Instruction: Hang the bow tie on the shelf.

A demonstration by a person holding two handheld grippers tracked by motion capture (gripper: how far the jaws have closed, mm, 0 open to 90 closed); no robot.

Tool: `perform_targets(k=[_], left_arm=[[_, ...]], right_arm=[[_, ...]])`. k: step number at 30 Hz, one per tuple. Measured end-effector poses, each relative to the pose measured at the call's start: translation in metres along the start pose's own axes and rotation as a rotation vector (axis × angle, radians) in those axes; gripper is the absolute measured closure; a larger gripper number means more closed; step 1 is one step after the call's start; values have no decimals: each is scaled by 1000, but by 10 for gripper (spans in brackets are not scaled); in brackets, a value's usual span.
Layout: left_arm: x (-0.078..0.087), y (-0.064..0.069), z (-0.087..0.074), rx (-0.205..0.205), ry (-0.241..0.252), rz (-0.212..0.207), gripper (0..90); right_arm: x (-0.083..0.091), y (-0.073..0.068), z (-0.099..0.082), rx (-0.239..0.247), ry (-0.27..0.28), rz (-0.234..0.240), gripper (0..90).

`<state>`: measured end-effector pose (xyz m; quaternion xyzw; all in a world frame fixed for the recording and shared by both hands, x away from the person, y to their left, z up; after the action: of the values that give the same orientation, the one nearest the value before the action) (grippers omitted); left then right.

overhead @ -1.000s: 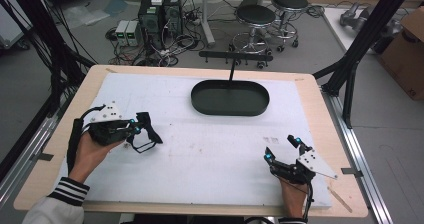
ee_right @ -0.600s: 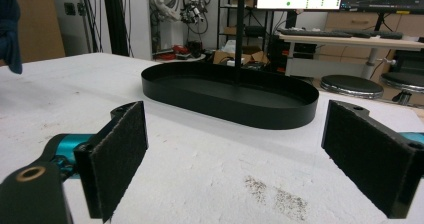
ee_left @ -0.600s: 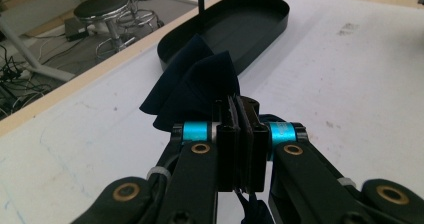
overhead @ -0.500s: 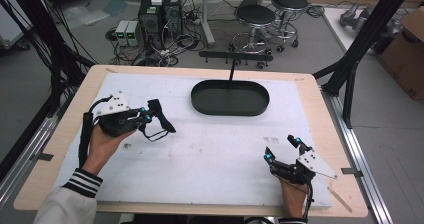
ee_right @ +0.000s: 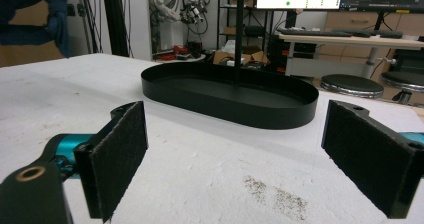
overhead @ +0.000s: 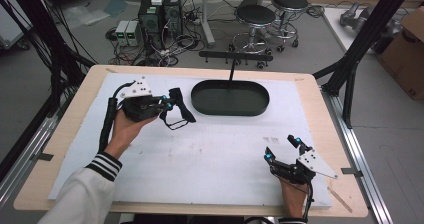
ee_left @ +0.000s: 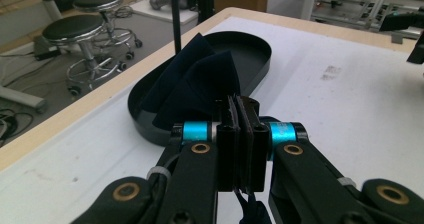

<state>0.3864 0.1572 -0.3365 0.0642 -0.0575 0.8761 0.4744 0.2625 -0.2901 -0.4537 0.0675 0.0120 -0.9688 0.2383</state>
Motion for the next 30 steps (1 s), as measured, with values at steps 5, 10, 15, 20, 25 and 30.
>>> perform_targets(k=[5, 10, 15, 20, 25, 30], left_arm=[[-17, -1, 8, 11, 15, -10, 869], [-31, -3, 14, 39, 40, -18, 868], [-46, -7, 22, 44, 54, -36, 868], [-61, -11, 29, 71, 75, -44, 869], [-73, -16, 39, 60, 71, -52, 869], [-85, -22, 50, 56, 89, -58, 869]], right_arm=[[0, 0, 0, -1, -4, 1, 103], [0, 0, 0, 1, -4, -1, 103], [0, 0, 0, 2, -3, -1, 103], [0, 0, 0, -2, -1, -2, 103], [0, 0, 0, 2, 3, -4, 103], [0, 0, 0, -2, 4, -4, 103]])
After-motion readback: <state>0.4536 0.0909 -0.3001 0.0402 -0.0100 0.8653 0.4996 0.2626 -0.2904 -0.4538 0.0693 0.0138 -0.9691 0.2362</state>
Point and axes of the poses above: each handheld gripper's, and its own axes: x roughly backward along the jaws, z roughly out of its top, y roughly to its right, the point moved 1 cm from there along -x, roughly forward along the jaws, and after that the axes turned 12 degrees about y, right-handed, at the moved point
